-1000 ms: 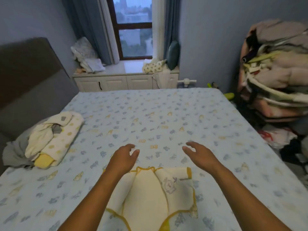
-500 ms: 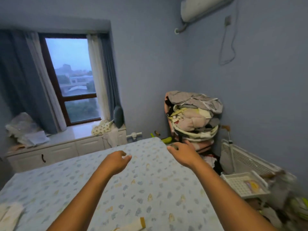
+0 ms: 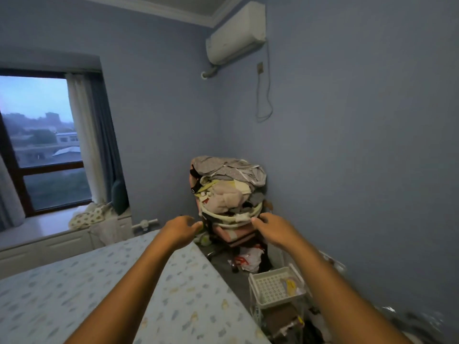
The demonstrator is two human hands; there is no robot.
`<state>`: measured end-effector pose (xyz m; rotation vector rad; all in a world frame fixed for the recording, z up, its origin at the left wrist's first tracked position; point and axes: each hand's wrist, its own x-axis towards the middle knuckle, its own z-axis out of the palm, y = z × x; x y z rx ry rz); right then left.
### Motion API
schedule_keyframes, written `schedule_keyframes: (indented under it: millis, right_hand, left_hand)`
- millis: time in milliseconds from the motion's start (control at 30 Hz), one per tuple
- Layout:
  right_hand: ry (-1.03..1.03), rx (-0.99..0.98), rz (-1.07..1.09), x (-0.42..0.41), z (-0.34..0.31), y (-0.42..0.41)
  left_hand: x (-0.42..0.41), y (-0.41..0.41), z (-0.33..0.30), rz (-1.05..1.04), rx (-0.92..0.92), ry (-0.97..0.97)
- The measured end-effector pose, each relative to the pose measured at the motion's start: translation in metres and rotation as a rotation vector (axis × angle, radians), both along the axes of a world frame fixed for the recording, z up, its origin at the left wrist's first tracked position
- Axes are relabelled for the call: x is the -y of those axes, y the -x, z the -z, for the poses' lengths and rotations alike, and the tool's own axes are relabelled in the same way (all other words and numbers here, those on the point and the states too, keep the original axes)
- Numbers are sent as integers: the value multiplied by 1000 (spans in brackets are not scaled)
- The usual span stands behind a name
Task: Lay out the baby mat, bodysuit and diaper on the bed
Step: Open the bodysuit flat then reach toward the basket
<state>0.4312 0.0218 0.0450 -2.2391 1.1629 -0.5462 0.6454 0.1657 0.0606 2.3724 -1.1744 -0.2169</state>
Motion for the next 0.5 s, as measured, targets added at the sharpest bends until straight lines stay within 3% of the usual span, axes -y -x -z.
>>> schedule_keyframes:
  millis: [233,500]
  right_hand:
    - [-27,5,38,89,14,73]
    - [-63,-45,22,212,70,71]
  left_hand:
    - [95,68,15,28,27,-25]
    - [230,62,76,46,-60,-33]
